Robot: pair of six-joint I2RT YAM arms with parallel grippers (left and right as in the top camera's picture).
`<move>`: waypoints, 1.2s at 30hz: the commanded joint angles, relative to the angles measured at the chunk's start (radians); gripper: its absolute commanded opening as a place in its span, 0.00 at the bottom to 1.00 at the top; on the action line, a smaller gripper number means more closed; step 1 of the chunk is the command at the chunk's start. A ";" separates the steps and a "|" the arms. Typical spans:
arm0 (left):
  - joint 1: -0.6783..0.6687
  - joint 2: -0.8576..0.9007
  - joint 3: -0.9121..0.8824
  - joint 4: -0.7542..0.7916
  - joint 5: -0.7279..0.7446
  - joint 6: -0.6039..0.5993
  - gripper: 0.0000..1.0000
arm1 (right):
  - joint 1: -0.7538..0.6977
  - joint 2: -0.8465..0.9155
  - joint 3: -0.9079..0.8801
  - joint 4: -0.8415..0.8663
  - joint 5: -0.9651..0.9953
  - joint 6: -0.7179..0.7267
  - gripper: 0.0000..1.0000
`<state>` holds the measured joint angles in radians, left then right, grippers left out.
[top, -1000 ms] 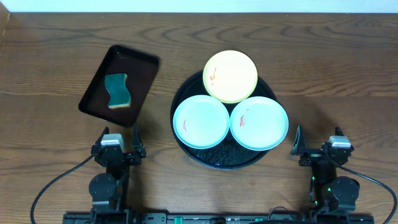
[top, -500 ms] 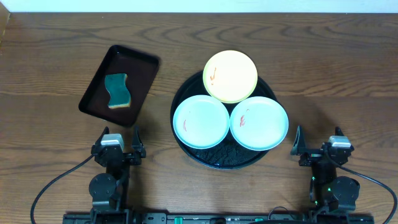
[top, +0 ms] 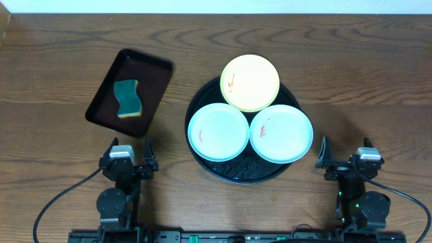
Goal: Clean dirty plates on tray and stack at the side
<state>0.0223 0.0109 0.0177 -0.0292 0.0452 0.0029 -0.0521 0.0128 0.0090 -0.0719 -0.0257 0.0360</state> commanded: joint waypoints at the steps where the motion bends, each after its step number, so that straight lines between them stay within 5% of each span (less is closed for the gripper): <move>1: -0.002 -0.007 -0.014 -0.043 -0.031 -0.005 0.80 | -0.010 -0.002 -0.003 -0.002 -0.001 -0.015 0.99; 33: -0.002 -0.007 -0.014 -0.031 -0.032 -0.004 0.80 | -0.010 -0.002 -0.003 -0.002 -0.001 -0.015 0.99; 36: -0.002 -0.007 -0.013 0.005 0.024 -0.082 0.80 | -0.010 -0.002 -0.003 -0.002 -0.001 -0.015 0.99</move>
<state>0.0223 0.0109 0.0177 -0.0193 0.0467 -0.0090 -0.0521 0.0128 0.0090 -0.0719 -0.0261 0.0364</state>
